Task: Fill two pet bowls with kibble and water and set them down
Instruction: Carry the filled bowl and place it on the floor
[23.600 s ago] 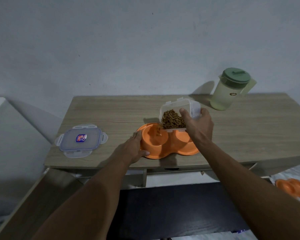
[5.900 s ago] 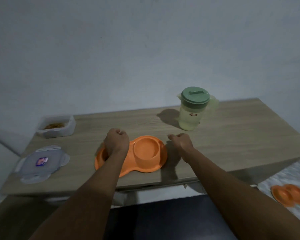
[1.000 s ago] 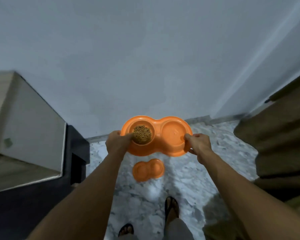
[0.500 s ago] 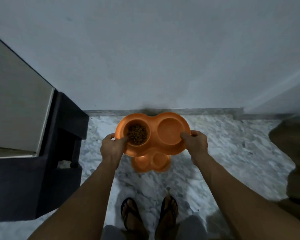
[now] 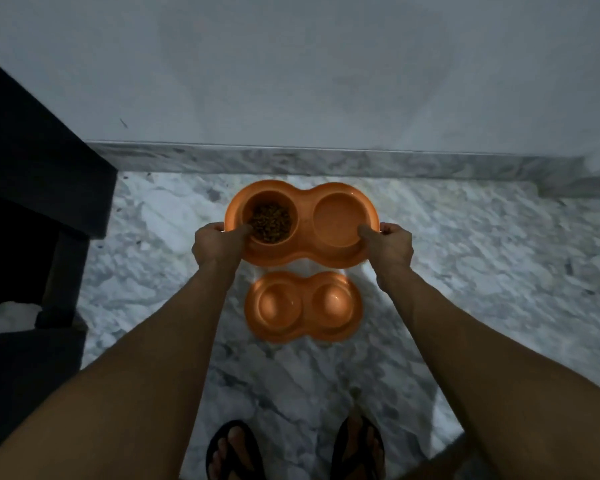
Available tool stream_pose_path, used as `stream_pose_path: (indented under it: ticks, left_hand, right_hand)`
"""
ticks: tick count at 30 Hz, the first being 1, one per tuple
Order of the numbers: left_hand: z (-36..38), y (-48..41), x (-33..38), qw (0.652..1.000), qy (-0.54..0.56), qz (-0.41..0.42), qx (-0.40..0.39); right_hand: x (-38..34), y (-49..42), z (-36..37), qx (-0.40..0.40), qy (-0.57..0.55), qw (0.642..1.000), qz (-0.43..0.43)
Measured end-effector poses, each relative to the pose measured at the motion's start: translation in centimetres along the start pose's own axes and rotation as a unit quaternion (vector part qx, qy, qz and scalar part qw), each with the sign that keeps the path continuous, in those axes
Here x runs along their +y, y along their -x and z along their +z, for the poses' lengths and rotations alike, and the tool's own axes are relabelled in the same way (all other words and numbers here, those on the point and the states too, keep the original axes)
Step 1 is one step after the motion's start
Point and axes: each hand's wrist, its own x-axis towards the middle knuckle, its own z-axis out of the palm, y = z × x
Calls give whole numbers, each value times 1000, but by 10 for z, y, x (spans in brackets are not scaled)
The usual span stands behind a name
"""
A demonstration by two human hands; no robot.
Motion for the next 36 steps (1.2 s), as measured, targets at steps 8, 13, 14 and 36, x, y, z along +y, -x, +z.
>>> stream_pose_path:
  ticks: [8,13,14,36]
  left_hand:
    - [71,-85,-67,999,-29,37,10]
    - [94,-115,-90,998,-39,41,12]
    - [96,-119,-93,998,-41,41,12]
    - [106,-148,-114,996,-50,75,27]
  right_hand:
    - [73,-85,61,13,35,999,-21]
    - [94,-114,84,17,47,998,-24]
    - [96,-117,86,16,49,998,-22]
    - [107,-139,99,-9,81,995,-60]
